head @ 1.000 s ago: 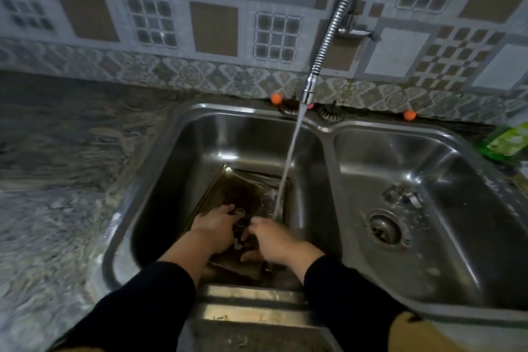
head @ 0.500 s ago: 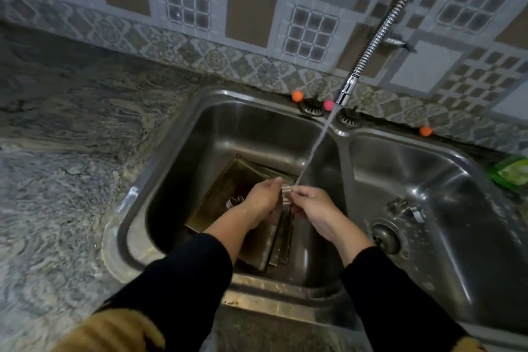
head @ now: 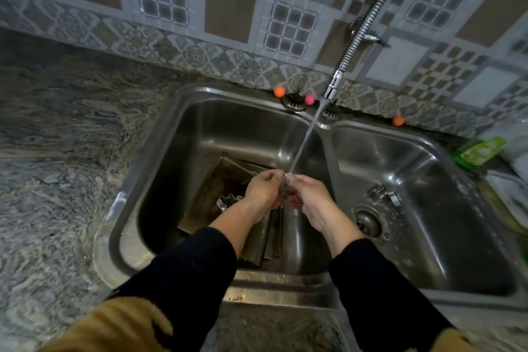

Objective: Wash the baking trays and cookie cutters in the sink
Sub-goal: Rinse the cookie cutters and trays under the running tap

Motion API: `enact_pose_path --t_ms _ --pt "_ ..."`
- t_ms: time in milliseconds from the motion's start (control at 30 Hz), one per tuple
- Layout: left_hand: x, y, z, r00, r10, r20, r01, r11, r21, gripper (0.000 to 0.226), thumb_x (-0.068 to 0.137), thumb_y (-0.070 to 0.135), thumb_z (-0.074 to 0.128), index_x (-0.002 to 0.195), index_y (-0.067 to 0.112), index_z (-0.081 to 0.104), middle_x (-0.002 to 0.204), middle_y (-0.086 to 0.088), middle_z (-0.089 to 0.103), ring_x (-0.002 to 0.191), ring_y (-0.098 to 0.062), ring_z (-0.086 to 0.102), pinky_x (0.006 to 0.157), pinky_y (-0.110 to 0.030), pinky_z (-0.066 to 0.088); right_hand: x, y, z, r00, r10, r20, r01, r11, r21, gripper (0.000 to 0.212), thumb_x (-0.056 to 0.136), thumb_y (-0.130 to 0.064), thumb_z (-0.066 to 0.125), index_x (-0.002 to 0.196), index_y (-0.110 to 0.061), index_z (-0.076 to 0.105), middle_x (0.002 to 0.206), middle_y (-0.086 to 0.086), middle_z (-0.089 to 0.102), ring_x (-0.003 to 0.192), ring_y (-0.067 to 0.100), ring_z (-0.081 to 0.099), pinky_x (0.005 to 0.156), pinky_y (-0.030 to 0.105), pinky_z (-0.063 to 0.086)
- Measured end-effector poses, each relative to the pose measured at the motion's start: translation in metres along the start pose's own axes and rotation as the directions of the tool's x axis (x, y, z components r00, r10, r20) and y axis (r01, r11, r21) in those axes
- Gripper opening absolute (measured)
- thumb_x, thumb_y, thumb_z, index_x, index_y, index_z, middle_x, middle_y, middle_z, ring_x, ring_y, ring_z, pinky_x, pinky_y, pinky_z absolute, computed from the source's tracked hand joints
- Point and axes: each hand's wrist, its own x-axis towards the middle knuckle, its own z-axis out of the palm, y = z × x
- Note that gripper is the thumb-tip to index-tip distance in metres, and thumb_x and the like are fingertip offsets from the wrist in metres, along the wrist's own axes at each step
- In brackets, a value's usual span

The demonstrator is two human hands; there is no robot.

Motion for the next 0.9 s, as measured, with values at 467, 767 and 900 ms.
enact_pose_path --t_ms 467,767,900 --pt "-0.005 0.0 0.0 0.997 0.042 -0.07 -0.044 0.999 -0.026 0.02 0.098 0.033 0.05 0.114 0.024 0.059 0.102 -0.005 0.068 0.08 -0.016 0.067 0.059 -0.024 0.053 -0.005 -0.016 0.005 0.999 0.022 0.032 -0.023 0.998 0.054 0.018 0.09 -0.011 0.058 0.106 -0.011 0.066 0.094 0.013 0.069 0.079 0.02 0.065 0.071 0.031 0.055" --pt "-0.005 0.004 0.008 0.998 0.038 -0.054 -0.04 0.998 -0.041 0.038 0.096 0.025 0.056 0.134 0.023 0.049 0.119 -0.007 0.062 0.099 -0.018 0.066 0.081 -0.032 0.057 -0.008 -0.008 -0.006 0.988 -0.152 0.025 0.154 0.979 -0.135 0.015 0.093 -0.017 0.055 0.105 -0.024 0.062 0.105 0.004 0.066 0.095 0.017 0.065 0.082 0.031 0.054" --pt "-0.006 -0.002 0.01 0.995 0.091 0.034 -0.089 0.994 -0.059 0.045 0.097 0.007 0.051 0.14 0.013 0.043 0.127 -0.008 0.06 0.107 -0.015 0.062 0.09 -0.03 0.053 0.001 -0.006 -0.014 0.979 -0.186 0.089 0.202 0.951 -0.234 0.024 0.087 -0.011 0.065 0.107 -0.024 0.06 0.104 0.001 0.068 0.096 0.013 0.065 0.076 0.024 0.052"
